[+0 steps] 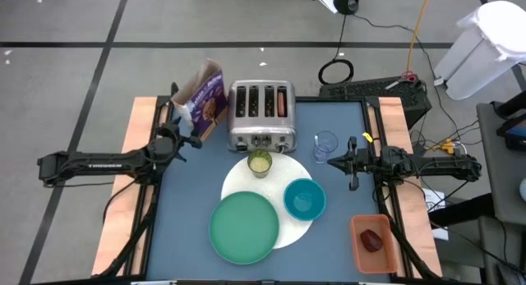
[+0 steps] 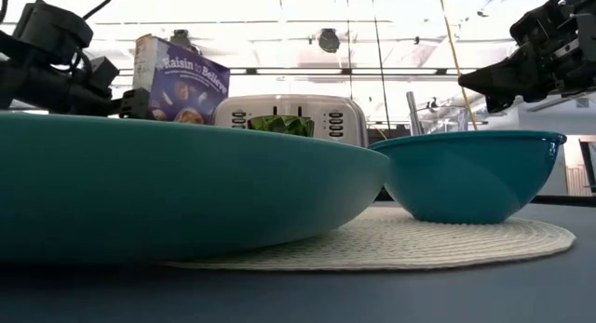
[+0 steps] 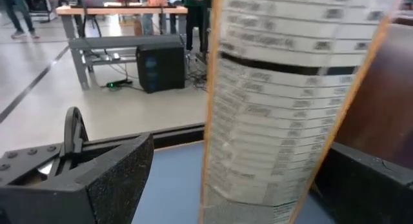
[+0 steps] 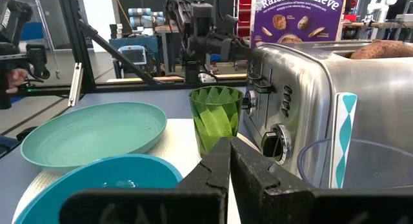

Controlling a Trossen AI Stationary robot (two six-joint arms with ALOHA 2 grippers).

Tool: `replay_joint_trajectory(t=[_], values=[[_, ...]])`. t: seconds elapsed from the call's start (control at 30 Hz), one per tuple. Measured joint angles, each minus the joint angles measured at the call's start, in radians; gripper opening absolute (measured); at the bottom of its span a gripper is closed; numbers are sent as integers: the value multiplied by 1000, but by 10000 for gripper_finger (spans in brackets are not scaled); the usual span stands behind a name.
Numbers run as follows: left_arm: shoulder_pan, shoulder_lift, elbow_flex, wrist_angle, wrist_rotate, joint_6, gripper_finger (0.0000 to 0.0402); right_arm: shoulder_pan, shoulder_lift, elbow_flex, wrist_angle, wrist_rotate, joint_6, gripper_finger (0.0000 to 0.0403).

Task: Arrange a breakfast setting
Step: Pour the cereal into the blue bowl

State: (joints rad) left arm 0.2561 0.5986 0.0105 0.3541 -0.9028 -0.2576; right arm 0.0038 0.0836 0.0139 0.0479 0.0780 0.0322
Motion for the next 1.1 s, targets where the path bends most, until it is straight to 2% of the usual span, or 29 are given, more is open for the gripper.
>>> replay_joint_trajectory(t=[0.27,0.47,0.73,0.87,1.1], values=[[63,105,0,148,2,-52,399,0,0,0,0,0,-22,6],[91,184,0,173,11,-129,399,0,0,0,0,0,-22,6],[92,263,0,177,39,-141,396,0,0,0,0,0,-22,6],[91,291,0,203,50,-140,368,0,0,0,0,0,-22,6],[91,334,0,272,65,-97,281,0,0,0,0,0,-22,6]])
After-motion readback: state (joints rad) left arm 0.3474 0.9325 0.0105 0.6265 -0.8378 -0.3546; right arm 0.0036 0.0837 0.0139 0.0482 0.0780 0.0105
